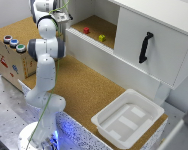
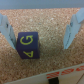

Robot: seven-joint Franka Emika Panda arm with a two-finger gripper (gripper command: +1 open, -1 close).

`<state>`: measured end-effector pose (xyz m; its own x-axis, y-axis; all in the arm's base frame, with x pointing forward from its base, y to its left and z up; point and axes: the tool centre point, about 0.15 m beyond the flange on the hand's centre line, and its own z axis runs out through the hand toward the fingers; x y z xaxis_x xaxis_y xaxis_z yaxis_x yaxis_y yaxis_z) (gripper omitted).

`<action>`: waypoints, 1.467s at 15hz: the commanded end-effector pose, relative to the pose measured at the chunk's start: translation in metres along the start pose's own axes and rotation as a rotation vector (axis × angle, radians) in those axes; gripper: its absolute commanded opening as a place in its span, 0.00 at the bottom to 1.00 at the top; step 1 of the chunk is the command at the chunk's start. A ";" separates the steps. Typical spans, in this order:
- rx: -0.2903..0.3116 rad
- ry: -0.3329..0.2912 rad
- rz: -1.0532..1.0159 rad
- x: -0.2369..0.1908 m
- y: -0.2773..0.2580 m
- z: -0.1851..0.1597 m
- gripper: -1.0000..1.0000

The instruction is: Grasp the purple block, then rotate it right

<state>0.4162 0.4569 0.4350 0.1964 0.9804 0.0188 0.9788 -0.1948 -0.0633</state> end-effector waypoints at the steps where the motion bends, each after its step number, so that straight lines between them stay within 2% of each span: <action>1: -0.076 -0.059 0.046 0.010 -0.002 0.006 0.00; 6: -0.108 -0.053 0.052 0.003 -0.010 0.010 0.00; 7: -0.123 -0.032 0.055 0.002 -0.011 0.010 0.00; 8: -0.112 -0.018 0.082 -0.001 -0.012 0.011 0.00; 10: -0.144 0.000 0.096 -0.005 -0.012 0.005 0.00; 14: -0.226 0.083 0.122 -0.008 0.009 -0.035 0.00; 15: -0.236 0.124 0.132 -0.007 0.017 -0.045 0.00; 16: -0.213 0.155 0.140 -0.004 0.024 -0.049 0.00; 17: -0.211 0.159 0.146 0.001 0.029 -0.050 0.00; 18: -0.212 0.147 0.141 0.005 0.031 -0.050 0.00; 19: -0.180 0.136 0.154 0.008 0.032 -0.049 0.00; 20: -0.157 0.111 0.154 0.013 0.030 -0.048 0.00; 21: -0.109 0.088 0.180 0.017 0.028 -0.044 0.00; 22: -0.075 0.038 0.228 0.022 0.024 -0.037 0.00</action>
<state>0.4445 0.4563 0.4802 0.3284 0.9373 0.1165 0.9362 -0.3394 0.0913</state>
